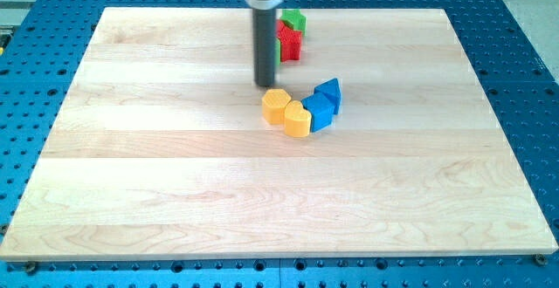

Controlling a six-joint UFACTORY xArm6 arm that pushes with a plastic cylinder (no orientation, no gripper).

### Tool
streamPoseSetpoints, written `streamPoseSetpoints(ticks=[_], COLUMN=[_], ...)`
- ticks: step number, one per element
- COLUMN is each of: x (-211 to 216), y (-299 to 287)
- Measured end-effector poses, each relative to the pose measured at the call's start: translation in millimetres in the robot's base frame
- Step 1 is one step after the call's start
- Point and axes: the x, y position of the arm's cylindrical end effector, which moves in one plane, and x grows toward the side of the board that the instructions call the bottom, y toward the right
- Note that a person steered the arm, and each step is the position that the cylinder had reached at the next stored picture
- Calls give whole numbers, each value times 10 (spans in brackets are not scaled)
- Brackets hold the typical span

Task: Slide the triangle towards the bottom right corner

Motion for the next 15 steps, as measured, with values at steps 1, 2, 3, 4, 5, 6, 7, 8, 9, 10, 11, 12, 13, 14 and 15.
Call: streamPoseSetpoints(ticks=[1,2,3,4,5,6,7,8,9,10,11,12,13,14,15], x=[-279,-348,-222,-197,-197,-197,-197,-145,169,340,612,1259,1198,764,534], y=[284,488,553,806,853,869,869,640,242,821,1440,1602,1430,1234,1613])
